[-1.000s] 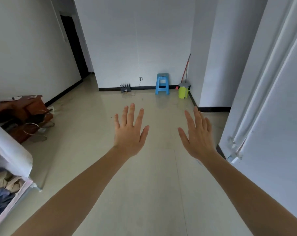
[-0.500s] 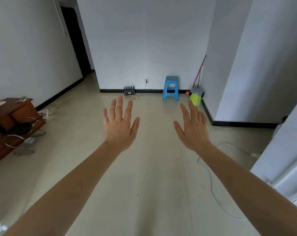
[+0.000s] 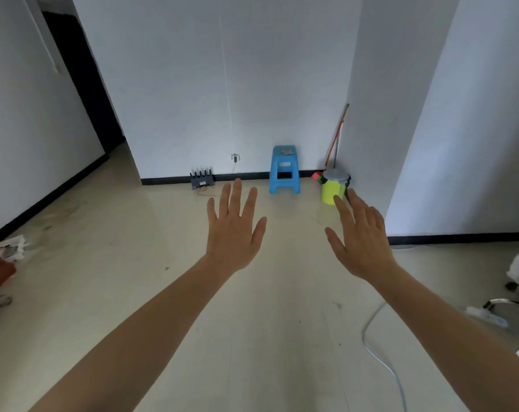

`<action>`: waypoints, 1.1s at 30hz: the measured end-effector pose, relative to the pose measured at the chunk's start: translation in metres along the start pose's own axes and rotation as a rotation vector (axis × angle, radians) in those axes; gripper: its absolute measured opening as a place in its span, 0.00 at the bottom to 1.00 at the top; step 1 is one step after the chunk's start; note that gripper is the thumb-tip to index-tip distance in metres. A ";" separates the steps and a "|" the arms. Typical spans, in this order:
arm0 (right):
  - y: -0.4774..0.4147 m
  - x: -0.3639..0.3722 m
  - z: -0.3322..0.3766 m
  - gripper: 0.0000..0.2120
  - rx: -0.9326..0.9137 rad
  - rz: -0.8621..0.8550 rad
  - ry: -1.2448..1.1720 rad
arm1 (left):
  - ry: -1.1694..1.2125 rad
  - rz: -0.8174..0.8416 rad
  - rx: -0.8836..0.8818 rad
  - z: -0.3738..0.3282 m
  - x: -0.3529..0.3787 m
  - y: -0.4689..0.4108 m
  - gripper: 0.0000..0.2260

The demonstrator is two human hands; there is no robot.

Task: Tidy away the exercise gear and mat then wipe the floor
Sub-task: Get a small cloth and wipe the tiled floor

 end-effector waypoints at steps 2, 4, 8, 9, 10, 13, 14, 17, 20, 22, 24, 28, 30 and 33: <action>-0.051 0.034 -0.023 0.32 0.024 -0.030 -0.013 | 0.001 -0.001 0.031 0.003 0.045 -0.054 0.28; -0.100 0.073 -0.049 0.32 0.055 -0.037 -0.027 | -0.007 0.011 0.040 0.006 0.091 -0.110 0.28; -0.201 0.141 -0.099 0.33 0.134 0.033 -0.050 | -0.035 0.057 0.042 0.016 0.163 -0.225 0.28; -0.228 0.156 -0.109 0.32 0.136 0.049 -0.039 | -0.045 0.065 0.056 0.020 0.176 -0.252 0.28; -0.255 0.168 -0.118 0.32 0.145 0.063 -0.025 | -0.054 0.070 0.069 0.024 0.188 -0.278 0.28; -0.337 0.201 -0.134 0.32 0.200 0.078 -0.041 | -0.029 0.066 0.067 0.045 0.219 -0.345 0.28; -0.363 0.212 -0.135 0.32 0.195 0.069 -0.045 | -0.021 0.056 0.066 0.054 0.229 -0.365 0.28; -0.438 0.247 -0.135 0.33 0.101 0.052 -0.013 | -0.031 0.028 0.061 0.086 0.270 -0.422 0.28; -0.515 0.293 -0.138 0.33 0.058 0.046 0.004 | -0.016 0.021 0.040 0.120 0.321 -0.483 0.28; -0.567 0.326 -0.141 0.32 0.056 0.044 0.013 | -0.008 0.037 0.030 0.144 0.359 -0.528 0.29; -0.622 0.355 -0.145 0.31 0.070 0.048 0.025 | -0.003 0.050 0.011 0.167 0.393 -0.575 0.29; -0.720 0.393 -0.153 0.30 0.104 0.052 0.019 | -0.002 0.070 0.045 0.207 0.443 -0.674 0.29; -0.773 0.413 -0.163 0.30 0.112 0.048 0.024 | 0.021 0.079 0.040 0.226 0.467 -0.732 0.30; -0.840 0.452 -0.190 0.32 0.153 0.066 0.019 | 0.057 0.117 0.038 0.243 0.511 -0.804 0.31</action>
Point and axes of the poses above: each hand's wrist, its own y-axis away from the middle knuckle, its own x-axis out of the palm, z = x × y, the point moved 5 cm from there along -y, towards the middle knuckle, and after that the axes turned 4 degrees about x, right-handed, at the moved point
